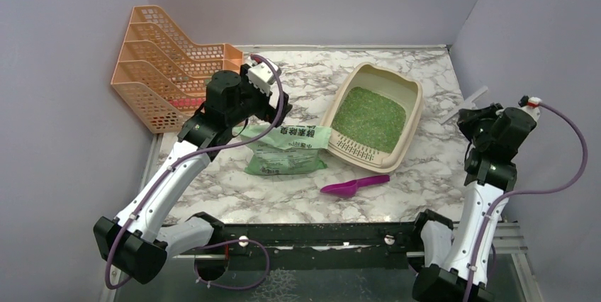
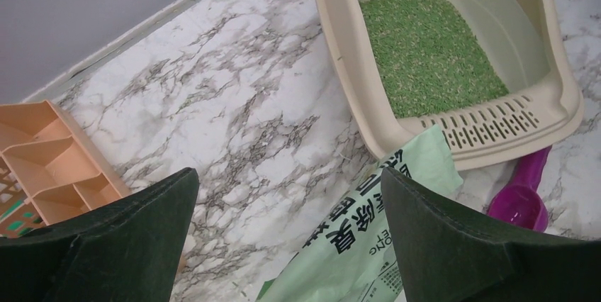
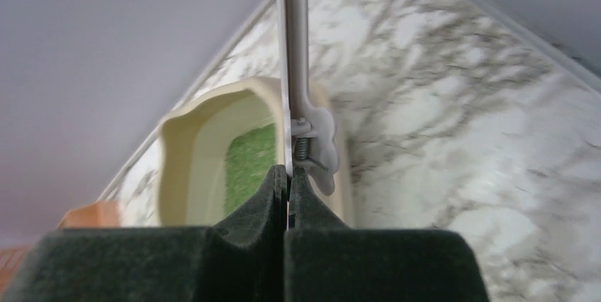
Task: Fill the litter box with clean litter
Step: Pick up the clamp at the center of the board, then clamp the cat litter bag at the center of the board.
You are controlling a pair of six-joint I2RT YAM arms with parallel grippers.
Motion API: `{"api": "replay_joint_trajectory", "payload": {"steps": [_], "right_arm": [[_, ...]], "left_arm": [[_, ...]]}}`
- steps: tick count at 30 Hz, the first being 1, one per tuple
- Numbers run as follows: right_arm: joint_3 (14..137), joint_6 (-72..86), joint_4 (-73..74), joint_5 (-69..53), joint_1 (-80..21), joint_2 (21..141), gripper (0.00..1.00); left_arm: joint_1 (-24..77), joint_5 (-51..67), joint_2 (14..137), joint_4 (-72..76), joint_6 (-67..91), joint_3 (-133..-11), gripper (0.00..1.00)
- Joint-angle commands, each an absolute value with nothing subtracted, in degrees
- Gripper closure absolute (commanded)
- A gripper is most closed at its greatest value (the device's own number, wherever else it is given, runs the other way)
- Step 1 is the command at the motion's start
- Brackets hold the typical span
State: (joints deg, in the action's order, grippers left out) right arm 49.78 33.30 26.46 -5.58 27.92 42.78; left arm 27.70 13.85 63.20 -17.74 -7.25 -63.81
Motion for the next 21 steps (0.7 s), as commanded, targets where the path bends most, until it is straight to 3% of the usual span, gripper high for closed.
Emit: {"api": "replay_joint_trajectory", "payload": {"steps": [1, 3, 5, 10, 15, 21], "right_arm": [[52.33, 32.86, 19.50, -30.47, 27.35, 45.38, 0.99], [51.42, 36.49, 12.33, -45.76, 26.77, 47.38, 0.99], [50.98, 39.50, 7.45, -53.68, 25.73, 49.88, 0.99], [54.13, 33.46, 9.50, -57.15, 16.51, 55.34, 0.99], [58.28, 28.39, 12.76, -49.19, 1.23, 60.69, 0.99], [64.94, 20.39, 20.39, -27.53, -15.31, 65.30, 0.99]], "left_arm": [[27.24, 10.80, 62.25, -14.53, -1.41, -64.51, 0.01], [27.25, 10.37, 62.25, -14.50, -0.30, -64.63, 0.01], [27.25, 9.46, 62.85, -15.11, 2.86, -65.68, 0.01], [27.25, 9.43, 64.54, -14.34, 11.21, -67.24, 0.01], [27.25, 12.96, 66.73, -14.15, 17.57, -69.97, 0.01], [27.25, 12.43, 64.82, -8.90, 30.08, -67.51, 0.08]]}}
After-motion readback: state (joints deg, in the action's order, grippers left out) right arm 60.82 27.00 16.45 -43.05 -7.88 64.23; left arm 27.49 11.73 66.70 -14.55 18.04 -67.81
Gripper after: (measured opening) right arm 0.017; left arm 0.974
